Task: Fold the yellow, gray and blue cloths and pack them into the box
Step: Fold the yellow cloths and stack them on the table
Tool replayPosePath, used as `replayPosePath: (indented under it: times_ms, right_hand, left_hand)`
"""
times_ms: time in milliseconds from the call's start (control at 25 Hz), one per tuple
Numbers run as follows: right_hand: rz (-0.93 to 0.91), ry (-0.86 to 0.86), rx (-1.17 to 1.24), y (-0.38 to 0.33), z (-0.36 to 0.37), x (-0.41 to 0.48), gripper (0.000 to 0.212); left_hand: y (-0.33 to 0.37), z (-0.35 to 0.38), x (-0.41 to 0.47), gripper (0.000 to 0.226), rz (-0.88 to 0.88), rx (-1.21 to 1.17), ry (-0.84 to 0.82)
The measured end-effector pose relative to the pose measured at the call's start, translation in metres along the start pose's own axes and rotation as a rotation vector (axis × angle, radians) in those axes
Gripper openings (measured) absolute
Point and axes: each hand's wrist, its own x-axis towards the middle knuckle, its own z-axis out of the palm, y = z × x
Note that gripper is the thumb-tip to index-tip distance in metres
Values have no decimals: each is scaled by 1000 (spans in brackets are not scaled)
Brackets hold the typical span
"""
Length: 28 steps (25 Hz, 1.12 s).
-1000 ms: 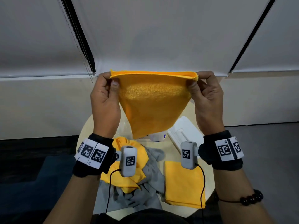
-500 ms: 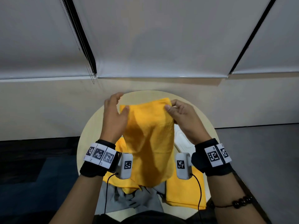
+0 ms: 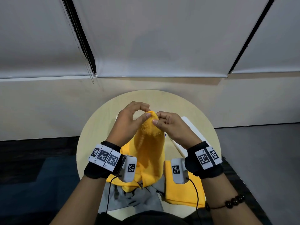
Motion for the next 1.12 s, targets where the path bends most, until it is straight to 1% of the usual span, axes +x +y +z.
replayPosePath:
  times_ms: [80, 200, 320, 440, 560, 680, 720, 800, 880, 960, 1000, 1040, 1120]
  right_hand:
    - [15, -56, -114, 9, -1, 3, 13]
    - [49, -117, -407, 39, 1, 4, 17]
    - [139, -135, -507, 72, -1, -2, 22]
    - [246, -165, -552, 99, -6, -11, 24]
    - [307, -138, -556, 116, -8, -17, 23]
    - [375, -10, -471, 119, -9, -18, 10]
    - [379, 8, -476, 119, -9, -18, 7]
    - [333, 25, -581, 123, -10, -18, 6]
    - [302, 116, -697, 123, -9, -15, 9]
    - [356, 204, -666, 117, -10, -13, 18]
    - [384, 204, -587, 114, -11, -11, 21]
    - [416, 195, -453, 111, -11, -11, 24]
    - [477, 197, -96, 106, -10, -11, 32]
  left_hand:
    - [4, -2, 2, 6, 29, 1, 91]
    - [14, -18, 10, 3, 144, 22, 279]
    - [25, -35, 17, 5, 226, 38, 418]
    - [29, -45, 21, 5, 227, 47, 522]
    - [27, -53, 24, 6, 220, 51, 542]
    - [28, -53, 24, 3, 241, 36, 491]
    - [28, -52, 24, 3, 248, 30, 480]
    - [28, -50, 23, 4, 257, 20, 469]
    - [28, -50, 23, 4, 252, 4, 466]
    - [28, -50, 23, 4, 250, -32, 454]
    - [29, -50, 22, 4, 259, -52, 435]
    - [31, -49, 21, 3, 277, -77, 405]
    - [37, -48, 18, 6, 311, -168, 319]
